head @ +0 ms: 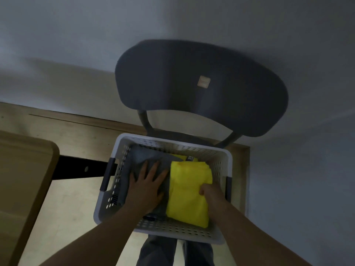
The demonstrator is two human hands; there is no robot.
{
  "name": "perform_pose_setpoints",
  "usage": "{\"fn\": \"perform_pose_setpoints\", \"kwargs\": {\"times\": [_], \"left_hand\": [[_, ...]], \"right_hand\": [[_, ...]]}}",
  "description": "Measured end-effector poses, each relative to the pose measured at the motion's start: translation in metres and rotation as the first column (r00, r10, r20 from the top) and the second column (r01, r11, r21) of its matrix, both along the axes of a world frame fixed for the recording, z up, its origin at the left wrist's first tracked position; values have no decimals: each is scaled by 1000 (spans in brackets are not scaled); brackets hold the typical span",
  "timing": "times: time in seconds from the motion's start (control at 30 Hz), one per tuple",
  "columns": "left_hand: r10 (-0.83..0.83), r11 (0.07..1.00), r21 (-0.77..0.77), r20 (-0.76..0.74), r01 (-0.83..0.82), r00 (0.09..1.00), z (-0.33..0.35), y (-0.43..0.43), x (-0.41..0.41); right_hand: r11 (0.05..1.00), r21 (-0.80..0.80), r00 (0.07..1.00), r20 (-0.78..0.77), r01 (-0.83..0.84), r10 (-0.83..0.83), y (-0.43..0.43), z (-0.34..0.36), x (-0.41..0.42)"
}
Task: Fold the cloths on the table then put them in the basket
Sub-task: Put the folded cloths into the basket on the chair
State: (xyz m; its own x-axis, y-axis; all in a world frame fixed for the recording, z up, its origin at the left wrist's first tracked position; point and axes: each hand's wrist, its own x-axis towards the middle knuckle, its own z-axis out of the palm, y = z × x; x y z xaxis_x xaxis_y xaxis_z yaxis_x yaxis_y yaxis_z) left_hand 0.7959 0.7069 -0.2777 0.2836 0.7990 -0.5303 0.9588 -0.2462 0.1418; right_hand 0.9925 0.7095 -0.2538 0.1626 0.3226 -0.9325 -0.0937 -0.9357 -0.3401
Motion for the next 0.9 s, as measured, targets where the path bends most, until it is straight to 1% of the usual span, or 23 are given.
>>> {"fn": "perform_pose_setpoints", "kwargs": {"times": [0.07, 0.1, 0.13, 0.17, 0.23, 0.3, 0.37, 0.43, 0.5, 0.53, 0.6, 0.63, 0.67, 0.7, 0.73, 0.77, 0.8, 0.83, 0.9], "left_hand": [[72, 997, -24, -50, -74, 996, -7, 2, 2], [84, 996, -8, -47, -84, 995, -3, 3, 7], [78, 996, 39, -38, -77, 996, 5, 6, 14], [62, 992, 109, -20, -60, 998, 12, 10, 20], [-39, 972, 231, 22, 32, 999, 13, 17, 27], [-98, 953, 293, 69, 74, 993, 12, 25, 29], [-87, 963, 264, 112, 55, 990, 9, 34, 26], [-47, 974, 227, 85, 26, 995, 9, 38, 22], [20, 971, 238, 41, -29, 999, 9, 41, 20], [54, 965, 255, 47, -64, 997, 11, 42, 20], [133, 975, 171, 57, -141, 989, 15, 43, 23], [166, 972, 158, 60, -174, 984, 13, 41, 24], [174, 967, 170, 95, -188, 980, 14, 39, 25], [146, 968, 183, 151, -172, 978, 16, 37, 26], [65, 970, 219, 190, -107, 980, 16, 33, 27], [-55, 966, 258, 168, 10, 984, 15, 27, 27], [-153, 950, 294, 129, 109, 980, 13, 21, 25], [-220, 940, 282, 74, 191, 973, 11, 16, 20], [-244, 944, 223, -26, 244, 969, 8, 10, 12]], "right_hand": [[998, 59, 998, 68, -23, 19, 2, -5, -4], [996, 73, 994, 102, -40, 32, 1, -7, -6], [995, 79, 989, 138, -65, 54, -1, -8, -10], [991, 84, 979, 180, -108, 91, -4, -9, -13], [966, 115, 942, 274, -232, 194, -8, -6, -19], [932, 156, 908, 325, -327, 264, -9, -3, -21], [911, 176, 885, 364, -373, 292, -10, -1, -19], [882, 159, 838, 422, -443, 345, -9, 2, -16], [868, 145, 805, 470, -475, 362, -9, 4, -16], [855, 114, 777, 491, -506, 395, -9, 6, -17], [826, 40, 710, 536, -563, 458, -7, 7, -20], [809, 23, 676, 564, -587, 474, -7, 7, -22], [725, 4, 572, 618, -688, 539, -9, 9, -26], [607, -40, 421, 683, -794, 596, -11, 9, -28], [461, -61, 262, 753, -886, 604, -14, 7, -27], [361, -57, 183, 781, -931, 597, -15, 4, -26], [296, -59, 143, 775, -953, 615, -15, 1, -23], [244, -68, 109, 756, -967, 646, -15, -3, -21], [171, -82, 66, 698, -982, 713, -17, -11, -16]]}}
